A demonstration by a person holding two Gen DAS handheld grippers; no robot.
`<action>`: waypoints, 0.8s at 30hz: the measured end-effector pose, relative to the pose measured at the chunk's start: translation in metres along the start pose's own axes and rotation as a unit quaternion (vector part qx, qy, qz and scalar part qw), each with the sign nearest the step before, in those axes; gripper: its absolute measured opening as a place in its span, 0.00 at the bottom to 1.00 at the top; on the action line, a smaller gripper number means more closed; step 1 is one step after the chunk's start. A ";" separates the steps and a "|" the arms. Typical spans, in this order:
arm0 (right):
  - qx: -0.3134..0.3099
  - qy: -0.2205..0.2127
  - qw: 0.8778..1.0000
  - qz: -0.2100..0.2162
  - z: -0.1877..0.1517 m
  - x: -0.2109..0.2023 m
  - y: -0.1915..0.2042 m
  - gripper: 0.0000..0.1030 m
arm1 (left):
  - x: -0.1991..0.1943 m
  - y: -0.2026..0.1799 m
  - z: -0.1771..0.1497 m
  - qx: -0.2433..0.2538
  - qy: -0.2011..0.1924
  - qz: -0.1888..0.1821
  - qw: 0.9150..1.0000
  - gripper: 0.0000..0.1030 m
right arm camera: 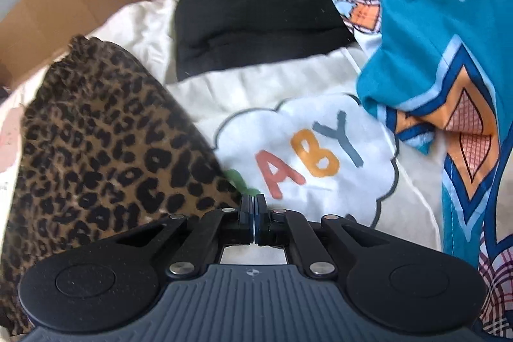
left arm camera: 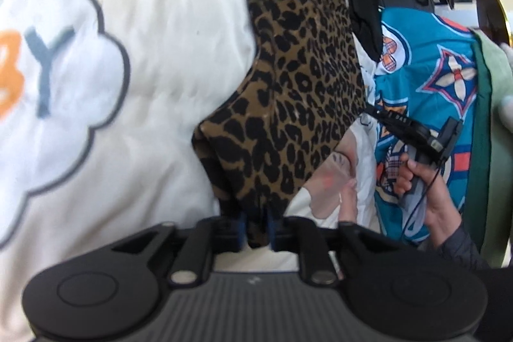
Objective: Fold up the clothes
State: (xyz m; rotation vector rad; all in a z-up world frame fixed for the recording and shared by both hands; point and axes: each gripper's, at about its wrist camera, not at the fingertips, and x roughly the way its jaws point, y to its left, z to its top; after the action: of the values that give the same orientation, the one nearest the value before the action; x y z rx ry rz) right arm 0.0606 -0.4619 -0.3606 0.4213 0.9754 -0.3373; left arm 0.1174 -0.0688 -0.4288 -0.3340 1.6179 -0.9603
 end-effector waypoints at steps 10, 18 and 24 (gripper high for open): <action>0.029 -0.009 0.998 0.052 -0.003 0.000 0.003 0.48 | -0.025 0.015 0.004 -0.017 -0.036 0.019 0.999 0.43; 0.063 -0.052 0.996 0.036 0.002 -0.019 -0.005 0.48 | -0.025 0.015 0.001 -0.007 -0.029 0.017 0.999 0.43; 0.076 -0.002 0.995 0.065 -0.007 0.000 -0.003 0.48 | -0.024 0.015 0.001 -0.005 -0.030 0.014 0.999 0.43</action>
State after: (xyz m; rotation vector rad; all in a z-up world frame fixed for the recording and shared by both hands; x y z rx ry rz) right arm 0.0539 -0.4613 -0.3645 0.6197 0.9162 -0.2946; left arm 0.1289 -0.0442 -0.4234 -0.3429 1.5685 -0.9134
